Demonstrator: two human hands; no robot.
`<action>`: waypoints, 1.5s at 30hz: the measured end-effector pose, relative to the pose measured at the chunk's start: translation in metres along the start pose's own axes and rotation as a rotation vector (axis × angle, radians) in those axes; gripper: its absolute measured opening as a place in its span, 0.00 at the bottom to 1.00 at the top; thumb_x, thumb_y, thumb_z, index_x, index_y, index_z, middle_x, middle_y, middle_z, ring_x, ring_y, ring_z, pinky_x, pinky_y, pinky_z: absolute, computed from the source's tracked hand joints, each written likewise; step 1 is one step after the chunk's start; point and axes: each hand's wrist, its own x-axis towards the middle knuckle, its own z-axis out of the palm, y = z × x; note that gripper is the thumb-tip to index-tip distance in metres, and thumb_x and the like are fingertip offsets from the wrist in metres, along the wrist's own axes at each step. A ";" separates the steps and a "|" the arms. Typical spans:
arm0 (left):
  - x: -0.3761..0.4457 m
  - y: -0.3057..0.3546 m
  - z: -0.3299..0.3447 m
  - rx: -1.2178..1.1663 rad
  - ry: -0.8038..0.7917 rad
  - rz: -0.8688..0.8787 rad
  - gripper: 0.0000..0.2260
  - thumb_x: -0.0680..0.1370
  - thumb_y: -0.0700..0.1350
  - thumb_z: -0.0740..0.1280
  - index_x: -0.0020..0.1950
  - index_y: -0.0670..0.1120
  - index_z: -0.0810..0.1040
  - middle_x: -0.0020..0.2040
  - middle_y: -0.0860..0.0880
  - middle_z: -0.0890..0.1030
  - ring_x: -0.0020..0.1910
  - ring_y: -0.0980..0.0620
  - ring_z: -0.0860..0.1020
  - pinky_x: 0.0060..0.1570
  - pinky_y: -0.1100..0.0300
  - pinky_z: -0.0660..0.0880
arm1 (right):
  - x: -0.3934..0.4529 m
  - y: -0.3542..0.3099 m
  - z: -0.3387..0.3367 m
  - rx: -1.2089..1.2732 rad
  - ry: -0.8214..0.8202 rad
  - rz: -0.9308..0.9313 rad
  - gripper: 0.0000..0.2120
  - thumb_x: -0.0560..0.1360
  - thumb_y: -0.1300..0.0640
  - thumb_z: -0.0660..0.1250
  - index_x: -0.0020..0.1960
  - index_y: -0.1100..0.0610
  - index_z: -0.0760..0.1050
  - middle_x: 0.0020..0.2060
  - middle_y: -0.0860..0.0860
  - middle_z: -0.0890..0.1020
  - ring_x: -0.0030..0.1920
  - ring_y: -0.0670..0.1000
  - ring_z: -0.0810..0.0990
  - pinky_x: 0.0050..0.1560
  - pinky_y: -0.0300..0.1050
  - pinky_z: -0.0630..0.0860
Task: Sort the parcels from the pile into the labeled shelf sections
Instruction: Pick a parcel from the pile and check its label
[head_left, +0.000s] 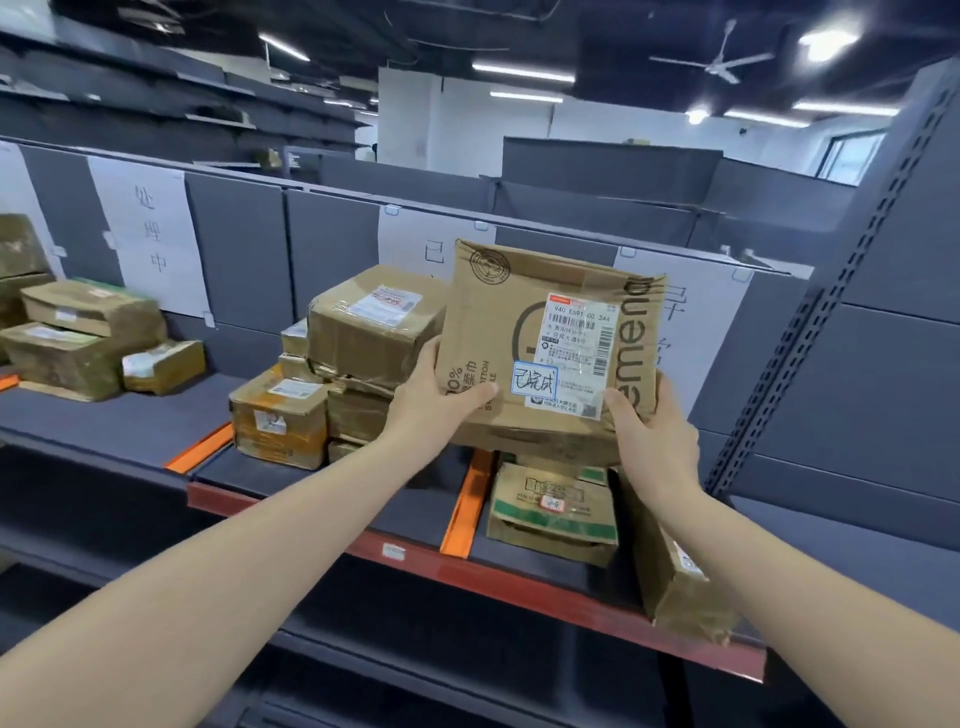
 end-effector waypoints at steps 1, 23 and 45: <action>0.006 0.005 -0.005 -0.003 0.002 0.012 0.32 0.70 0.55 0.75 0.71 0.56 0.65 0.53 0.58 0.79 0.56 0.53 0.77 0.60 0.54 0.73 | 0.002 -0.008 0.002 -0.004 0.022 -0.003 0.21 0.79 0.46 0.61 0.71 0.46 0.65 0.51 0.43 0.79 0.48 0.50 0.76 0.48 0.46 0.69; 0.153 0.060 -0.234 0.034 -0.183 0.172 0.14 0.60 0.65 0.60 0.40 0.63 0.78 0.51 0.52 0.81 0.55 0.43 0.78 0.60 0.39 0.71 | 0.032 -0.219 0.133 -0.026 0.344 -0.067 0.11 0.76 0.49 0.58 0.44 0.55 0.75 0.36 0.45 0.75 0.40 0.48 0.72 0.38 0.46 0.65; 0.268 -0.020 -0.369 0.001 0.158 -0.018 0.16 0.66 0.60 0.56 0.46 0.53 0.72 0.49 0.45 0.76 0.46 0.43 0.75 0.49 0.47 0.75 | 0.109 -0.285 0.317 -0.062 0.032 -0.205 0.15 0.78 0.44 0.56 0.38 0.52 0.66 0.34 0.46 0.73 0.38 0.48 0.71 0.36 0.47 0.64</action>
